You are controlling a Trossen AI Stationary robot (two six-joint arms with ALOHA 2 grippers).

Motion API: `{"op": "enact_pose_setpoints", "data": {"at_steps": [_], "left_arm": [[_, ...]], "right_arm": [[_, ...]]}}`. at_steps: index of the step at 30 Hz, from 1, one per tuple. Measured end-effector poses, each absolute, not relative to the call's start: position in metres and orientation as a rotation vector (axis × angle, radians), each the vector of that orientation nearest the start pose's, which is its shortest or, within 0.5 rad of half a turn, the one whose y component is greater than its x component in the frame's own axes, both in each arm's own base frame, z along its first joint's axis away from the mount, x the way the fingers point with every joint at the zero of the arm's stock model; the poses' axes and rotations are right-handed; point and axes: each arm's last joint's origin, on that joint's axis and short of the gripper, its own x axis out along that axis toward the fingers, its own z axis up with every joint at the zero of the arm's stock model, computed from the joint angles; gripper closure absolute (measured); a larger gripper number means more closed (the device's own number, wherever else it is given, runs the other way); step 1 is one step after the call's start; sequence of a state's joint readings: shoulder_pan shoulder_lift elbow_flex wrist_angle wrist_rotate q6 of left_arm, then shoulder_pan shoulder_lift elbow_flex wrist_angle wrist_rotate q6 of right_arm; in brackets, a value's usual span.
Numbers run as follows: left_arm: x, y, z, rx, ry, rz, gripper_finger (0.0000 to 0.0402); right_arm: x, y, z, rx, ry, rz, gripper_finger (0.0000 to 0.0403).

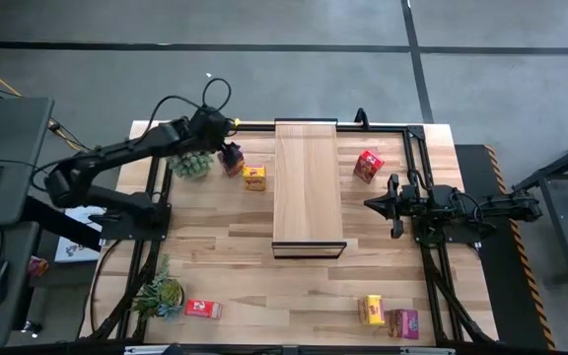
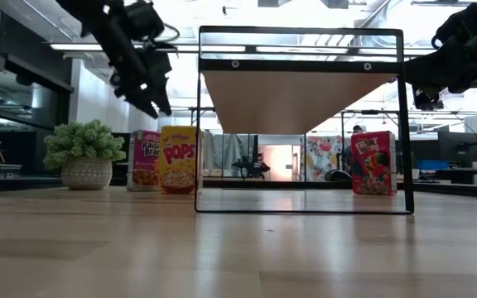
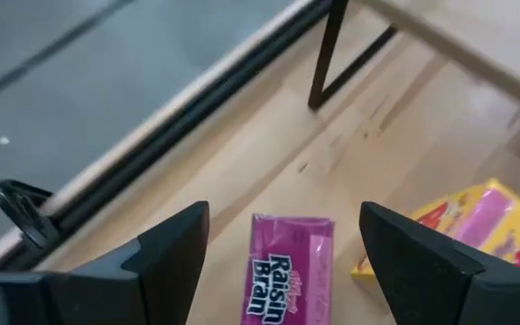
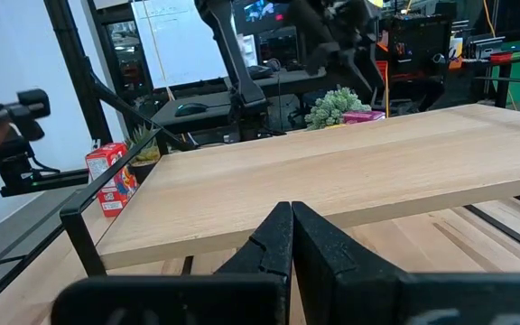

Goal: Stack cereal on shelf
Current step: Put the top violet cereal box on the shelf

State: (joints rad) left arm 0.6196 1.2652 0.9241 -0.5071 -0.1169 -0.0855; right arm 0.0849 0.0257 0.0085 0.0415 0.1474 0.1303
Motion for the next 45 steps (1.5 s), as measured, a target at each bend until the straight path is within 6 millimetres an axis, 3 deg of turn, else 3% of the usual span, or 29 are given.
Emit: {"op": "enact_pose_setpoints", "data": {"at_steps": [8,17,31,38,45], "left_arm": [[0.209,0.157,0.242,-0.313,0.897,0.692,0.0123],[0.204,0.155,0.238,-0.320,0.971,0.706,0.0123],[0.217,0.163,0.206,-0.355,1.104,0.671,0.0123],[0.218,0.164,0.202,-0.363,1.113,0.673,0.0125],[0.217,0.163,0.202,-0.373,1.134,0.672,0.0170]], "right_arm": [[0.098,0.004,0.168,0.133,-0.028,-0.061,0.0401],[0.098,0.004,0.168,0.133,-0.028,-0.060,0.0401],[0.098,0.004,0.168,0.133,-0.028,-0.061,0.0401],[0.098,0.004,0.168,0.133,-0.028,-0.061,0.0401],[0.098,0.004,0.168,0.133,-0.028,-0.060,0.0401]]}}
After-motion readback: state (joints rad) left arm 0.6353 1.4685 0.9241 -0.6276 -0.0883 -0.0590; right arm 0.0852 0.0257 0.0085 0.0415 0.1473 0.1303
